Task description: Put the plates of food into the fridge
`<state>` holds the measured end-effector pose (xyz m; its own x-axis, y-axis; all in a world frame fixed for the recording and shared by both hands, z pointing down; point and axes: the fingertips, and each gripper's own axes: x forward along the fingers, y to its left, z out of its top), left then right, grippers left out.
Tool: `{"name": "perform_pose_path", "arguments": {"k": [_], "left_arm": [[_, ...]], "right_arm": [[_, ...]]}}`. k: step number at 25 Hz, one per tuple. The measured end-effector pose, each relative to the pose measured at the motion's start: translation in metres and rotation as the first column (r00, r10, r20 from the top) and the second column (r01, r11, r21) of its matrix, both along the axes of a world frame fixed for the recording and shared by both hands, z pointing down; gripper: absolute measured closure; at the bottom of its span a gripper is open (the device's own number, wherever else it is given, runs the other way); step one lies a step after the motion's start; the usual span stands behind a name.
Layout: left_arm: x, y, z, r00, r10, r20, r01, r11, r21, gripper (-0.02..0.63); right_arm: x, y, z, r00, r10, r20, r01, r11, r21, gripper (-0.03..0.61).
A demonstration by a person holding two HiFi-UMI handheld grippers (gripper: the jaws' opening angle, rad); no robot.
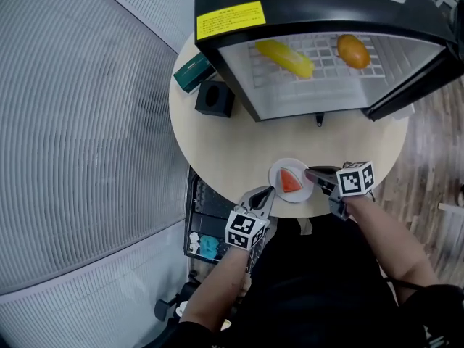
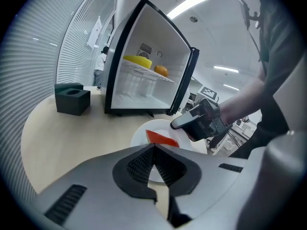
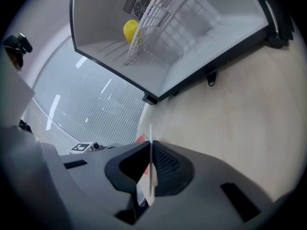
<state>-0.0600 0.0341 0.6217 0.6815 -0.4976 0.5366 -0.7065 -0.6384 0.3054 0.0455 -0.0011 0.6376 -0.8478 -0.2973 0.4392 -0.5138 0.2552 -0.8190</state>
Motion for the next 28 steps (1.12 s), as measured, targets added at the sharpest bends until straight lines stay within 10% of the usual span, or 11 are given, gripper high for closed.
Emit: {"name": "perform_pose_path", "arguments": {"k": [28], "left_arm": [[0.038,-0.092,-0.134,0.998,0.027,-0.048,-0.015,0.97,0.243,0.611]], "right_arm": [[0.072,-0.081,-0.108,0.945,0.263,0.193,-0.29,0.949,0.127,0.559]]}}
